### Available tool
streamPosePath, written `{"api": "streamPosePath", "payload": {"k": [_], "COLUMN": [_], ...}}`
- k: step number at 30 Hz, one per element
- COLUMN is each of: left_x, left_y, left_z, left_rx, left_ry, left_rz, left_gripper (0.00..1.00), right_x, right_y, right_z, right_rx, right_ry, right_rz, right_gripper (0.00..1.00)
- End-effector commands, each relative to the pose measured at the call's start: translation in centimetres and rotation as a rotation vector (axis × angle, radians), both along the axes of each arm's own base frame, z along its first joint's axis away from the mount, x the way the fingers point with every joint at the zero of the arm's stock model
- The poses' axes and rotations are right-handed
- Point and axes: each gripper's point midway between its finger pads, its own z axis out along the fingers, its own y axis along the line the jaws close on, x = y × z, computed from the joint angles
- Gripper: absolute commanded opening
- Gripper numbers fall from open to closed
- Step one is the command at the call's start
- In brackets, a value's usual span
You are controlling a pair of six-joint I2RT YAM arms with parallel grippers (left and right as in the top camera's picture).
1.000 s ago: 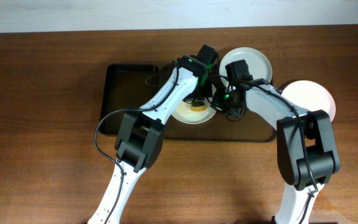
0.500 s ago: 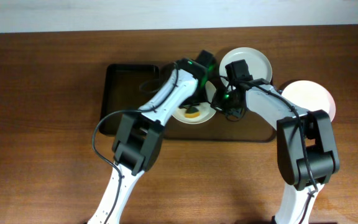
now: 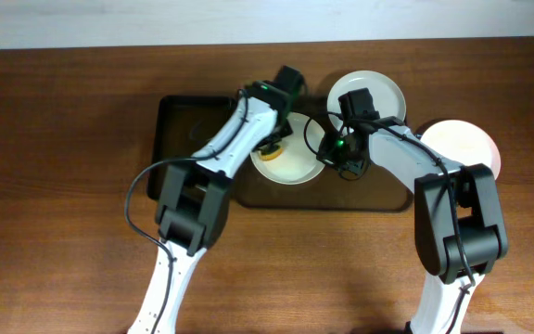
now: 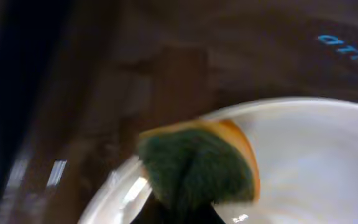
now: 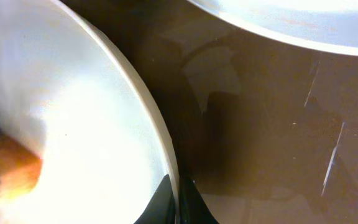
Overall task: Clean dirty plates on tray and stack at the side
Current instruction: 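Scrub the third plate with the sponge while right gripper holds it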
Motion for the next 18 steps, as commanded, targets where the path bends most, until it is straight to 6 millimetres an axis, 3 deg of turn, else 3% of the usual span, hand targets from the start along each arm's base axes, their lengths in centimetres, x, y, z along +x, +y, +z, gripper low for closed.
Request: {"api": "streamPosePath", "payload": {"k": [1,4,7,9,12,15,18], "left_x": [-7.5,-9.8,-11.8,-11.8,-9.2,-4.3,-1.2], "left_y": [2.1,1.1,-1.9,-2.8,-3.0,-0.8,2.0], "left_z": [-8.1,-7.7,-7.6,-7.7,-8.2,-8.5,-5.7], "left_rx": [0.01,0.039,-0.023,-0.017,-0.055,-0.105,-0.154], "left_ry": [0.372,0.442,0.492,0.468,0.377,0.253,0.226], "left_rz": [0.083,0.001,-0.131,-0.165,-0.154,-0.082,-0.014], "left_gripper": [0.0,0.0,0.0,0.0,0.0,0.0,0.0], "right_x": [-1.0,-1.0,-1.0,-1.0,-1.0,-1.0,-0.9], "right_y": [-0.7,-0.7,-0.7,-0.7,-0.7,-0.7,-0.7], "right_z": [-2.1,-2.1,-2.1,-2.1,-2.1,-2.1,-2.1], "right_rx": [-0.063,-0.063,-0.064,-0.064,-0.064,-0.065,-0.067], "right_ry": [0.043,0.044,0.043,0.043,0.043,0.042,0.038], "right_rz": [0.006,0.006,0.01,0.01,0.01,0.013,0.021], "right_gripper": [0.04,0.04,0.04,0.04,0.04,0.04,0.04]}}
